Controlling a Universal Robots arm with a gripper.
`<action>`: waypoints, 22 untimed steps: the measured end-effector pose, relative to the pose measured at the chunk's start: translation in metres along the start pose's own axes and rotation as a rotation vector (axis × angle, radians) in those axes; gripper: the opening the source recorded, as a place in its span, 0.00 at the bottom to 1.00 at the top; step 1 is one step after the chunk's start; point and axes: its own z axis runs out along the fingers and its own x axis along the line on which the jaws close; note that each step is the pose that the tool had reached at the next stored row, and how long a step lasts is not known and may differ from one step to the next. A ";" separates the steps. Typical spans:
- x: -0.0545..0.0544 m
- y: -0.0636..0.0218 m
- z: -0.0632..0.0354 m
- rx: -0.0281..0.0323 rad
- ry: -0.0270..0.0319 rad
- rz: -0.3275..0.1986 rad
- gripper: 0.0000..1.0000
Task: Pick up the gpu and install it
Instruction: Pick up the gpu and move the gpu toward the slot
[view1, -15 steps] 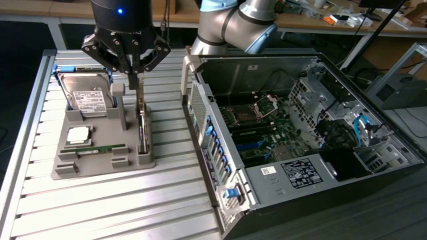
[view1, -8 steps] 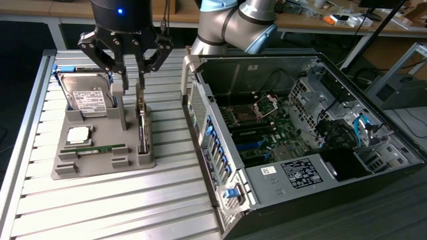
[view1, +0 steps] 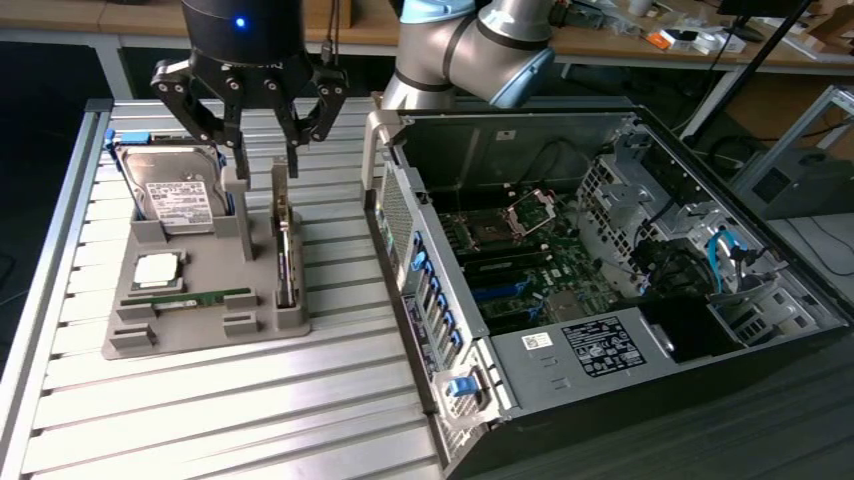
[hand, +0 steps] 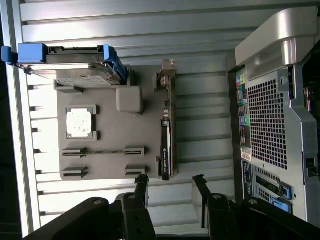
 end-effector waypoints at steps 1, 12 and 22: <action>0.000 0.0000 0.0000 0.0000 0.0001 0.000 0.48; 0.000 -0.0004 0.0075 0.0006 0.0001 0.000 0.48; 0.000 -0.0006 0.0118 0.0006 0.0001 0.000 0.48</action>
